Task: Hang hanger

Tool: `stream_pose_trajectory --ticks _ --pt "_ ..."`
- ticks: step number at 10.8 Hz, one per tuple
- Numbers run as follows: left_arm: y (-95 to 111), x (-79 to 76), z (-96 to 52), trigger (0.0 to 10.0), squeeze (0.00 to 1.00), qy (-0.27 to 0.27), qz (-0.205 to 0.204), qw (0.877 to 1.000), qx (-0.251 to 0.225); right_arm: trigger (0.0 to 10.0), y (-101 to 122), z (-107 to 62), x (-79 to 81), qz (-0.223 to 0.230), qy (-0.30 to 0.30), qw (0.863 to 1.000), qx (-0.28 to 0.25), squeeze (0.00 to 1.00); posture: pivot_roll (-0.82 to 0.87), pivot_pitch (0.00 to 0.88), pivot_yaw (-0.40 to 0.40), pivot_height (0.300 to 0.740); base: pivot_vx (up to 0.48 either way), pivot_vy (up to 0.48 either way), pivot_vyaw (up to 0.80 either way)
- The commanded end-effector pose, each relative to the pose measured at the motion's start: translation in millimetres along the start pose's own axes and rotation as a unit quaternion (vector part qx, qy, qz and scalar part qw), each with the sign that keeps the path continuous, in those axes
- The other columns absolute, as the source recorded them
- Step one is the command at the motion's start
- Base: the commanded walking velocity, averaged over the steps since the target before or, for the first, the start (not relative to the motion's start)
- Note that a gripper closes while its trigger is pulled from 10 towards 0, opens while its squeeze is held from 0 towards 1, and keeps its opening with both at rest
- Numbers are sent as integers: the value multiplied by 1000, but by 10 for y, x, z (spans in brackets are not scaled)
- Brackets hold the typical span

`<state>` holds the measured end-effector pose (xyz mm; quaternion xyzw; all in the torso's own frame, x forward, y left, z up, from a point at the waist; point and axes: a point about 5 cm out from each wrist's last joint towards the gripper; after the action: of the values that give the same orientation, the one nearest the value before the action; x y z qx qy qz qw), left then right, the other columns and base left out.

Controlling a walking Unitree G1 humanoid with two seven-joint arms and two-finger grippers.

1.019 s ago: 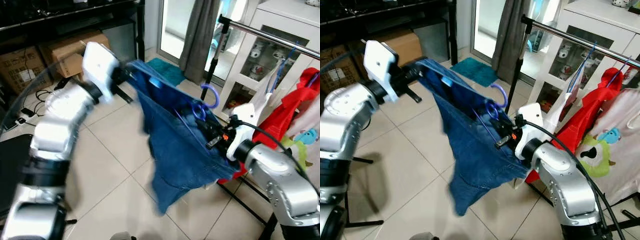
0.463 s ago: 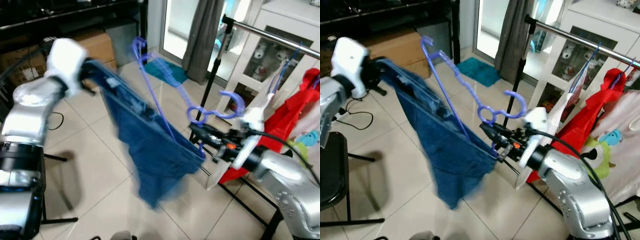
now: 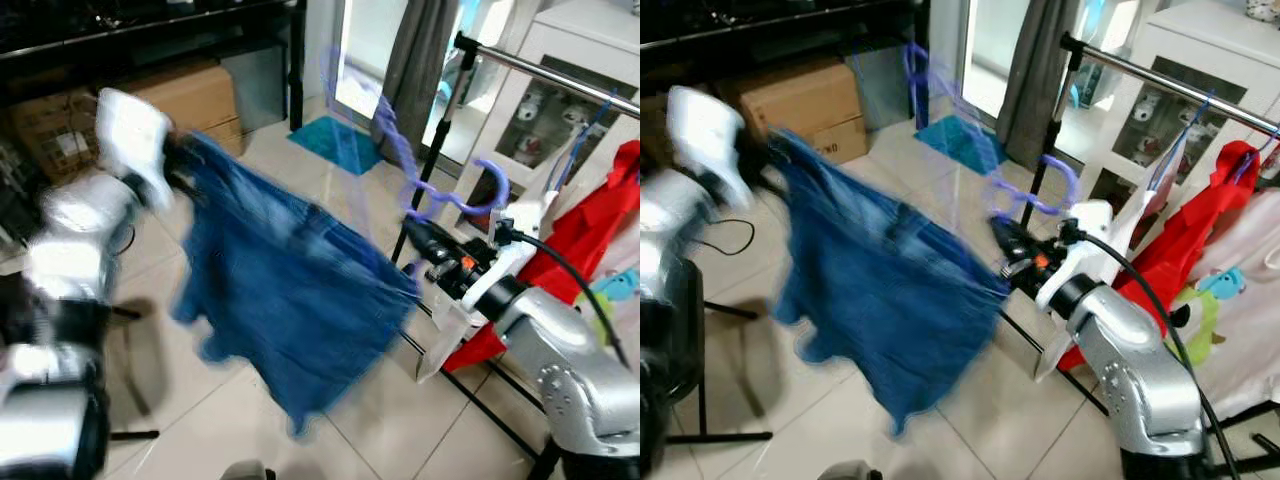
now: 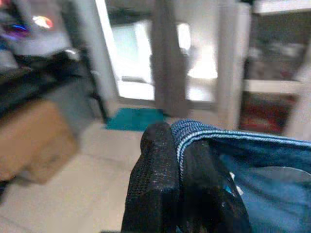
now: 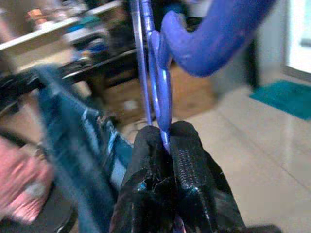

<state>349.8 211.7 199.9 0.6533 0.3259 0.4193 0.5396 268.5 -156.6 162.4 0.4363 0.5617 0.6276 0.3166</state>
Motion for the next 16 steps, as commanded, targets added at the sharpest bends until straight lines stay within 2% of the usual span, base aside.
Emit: stream_pose_trajectory --ticks 1,2,3,4,5,7,8,9,11,12,13,15,16 --pt "-1 -307 86 0 0 -62 -1 998 1 0 68 50 -74 -2 -52 999 -15 0 33 0 -14 740 0 0 0" --pt "-177 -727 78 0 0 -132 -5 991 26 0 49 112 -149 10 -133 991 -25 0 34 0 -24 740 0 0 0" --pt "-248 -842 38 0 0 -142 -10 989 36 0 10 101 -224 13 -174 984 -20 0 38 0 -33 740 0 0 0" --pt "-351 -943 -56 0 0 -134 -24 989 55 902 10 81 -266 19 -192 981 -24 0 37 0 -35 740 0 0 0" --pt "-382 -976 -99 0 0 -127 -39 989 60 10000 5 85 -261 22 -191 981 -21 0 35 0 -29 740 0 0 0" --pt "-450 -1008 -236 0 0 -65 -97 991 66 10000 -204 -29 -275 9 -211 977 36 0 41 0 -40 740 0 0 -394" --pt "-491 -995 -369 7647 0 -9 -132 990 56 10000 -396 -225 -251 -9 -225 971 81 0 39 0 -43 740 0 0 -800" --pt "-499 -1004 -430 10000 0 14 -150 987 52 10000 -434 -296 -219 -19 -224 970 91 0 34 0 -41 740 0 0 -800" --pt "-503 -1074 -396 10000 0 17 -126 991 51 10000 -417 -244 -193 -49 -213 971 95 0 24 9 -25 740 0 0 -800" --pt "-562 -1092 -433 10000 0 32 -132 988 79 10000 -419 -260 -192 -61 -230 967 91 0 20 8 -33 740 0 0 -800" --pt "-569 -1029 -455 10000 0 59 -142 985 75 10000 -433 -277 -191 -67 -234 965 100 0 19 3 -40 740 0 0 -800" --pt "-525 -986 -406 10000 0 77 -103 989 69 10000 -367 -233 -200 -82 -233 964 93 0 16 37 -33 740 0 0 -800" --pt "-526 -1046 -419 10000 0 60 -87 991 77 10000 -352 -247 -219 -82 -244 962 90 0 21 48 -46 740 0 0 -800"
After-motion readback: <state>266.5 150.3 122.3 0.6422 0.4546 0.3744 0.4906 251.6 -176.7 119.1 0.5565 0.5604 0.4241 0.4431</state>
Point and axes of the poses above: a point about 5 cm out from each wrist's last joint towards the gripper, its own z axis pointing out of the wrist towards the gripper, its own y axis along the axis of the wrist's last joint, x = y × z
